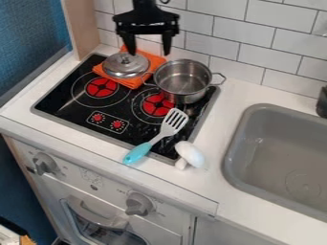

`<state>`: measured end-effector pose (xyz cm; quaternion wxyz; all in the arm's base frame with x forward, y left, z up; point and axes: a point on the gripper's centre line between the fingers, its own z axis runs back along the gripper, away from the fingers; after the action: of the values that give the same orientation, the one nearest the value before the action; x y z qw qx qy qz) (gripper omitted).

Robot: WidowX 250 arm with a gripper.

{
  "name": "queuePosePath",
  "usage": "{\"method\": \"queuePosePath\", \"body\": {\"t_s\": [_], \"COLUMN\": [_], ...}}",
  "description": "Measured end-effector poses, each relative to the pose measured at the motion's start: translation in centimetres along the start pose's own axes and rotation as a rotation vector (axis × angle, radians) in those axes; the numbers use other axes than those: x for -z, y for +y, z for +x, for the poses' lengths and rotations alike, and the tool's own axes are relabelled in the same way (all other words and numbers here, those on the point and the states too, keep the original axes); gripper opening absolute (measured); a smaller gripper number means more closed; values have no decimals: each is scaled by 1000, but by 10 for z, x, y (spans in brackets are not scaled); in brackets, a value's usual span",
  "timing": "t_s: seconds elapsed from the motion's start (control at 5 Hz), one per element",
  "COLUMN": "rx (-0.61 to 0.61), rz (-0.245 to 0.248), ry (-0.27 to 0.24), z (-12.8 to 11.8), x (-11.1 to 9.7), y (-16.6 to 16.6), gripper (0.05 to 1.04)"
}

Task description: Move the silver pot to the lower left of the stove

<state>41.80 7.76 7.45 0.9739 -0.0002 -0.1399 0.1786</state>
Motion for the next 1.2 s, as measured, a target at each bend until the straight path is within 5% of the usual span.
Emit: {"method": "queuePosePath", "body": {"t_s": [0.4,0.6,1.2], "rx": [261,366,419], "rz": [-112,-127,-86], "ry": [4,18,114], "z": [-30,-38,-42], "x": [-1,5,54], "y": [-56,-74,-85], "gripper": [1001,1001,950]}}
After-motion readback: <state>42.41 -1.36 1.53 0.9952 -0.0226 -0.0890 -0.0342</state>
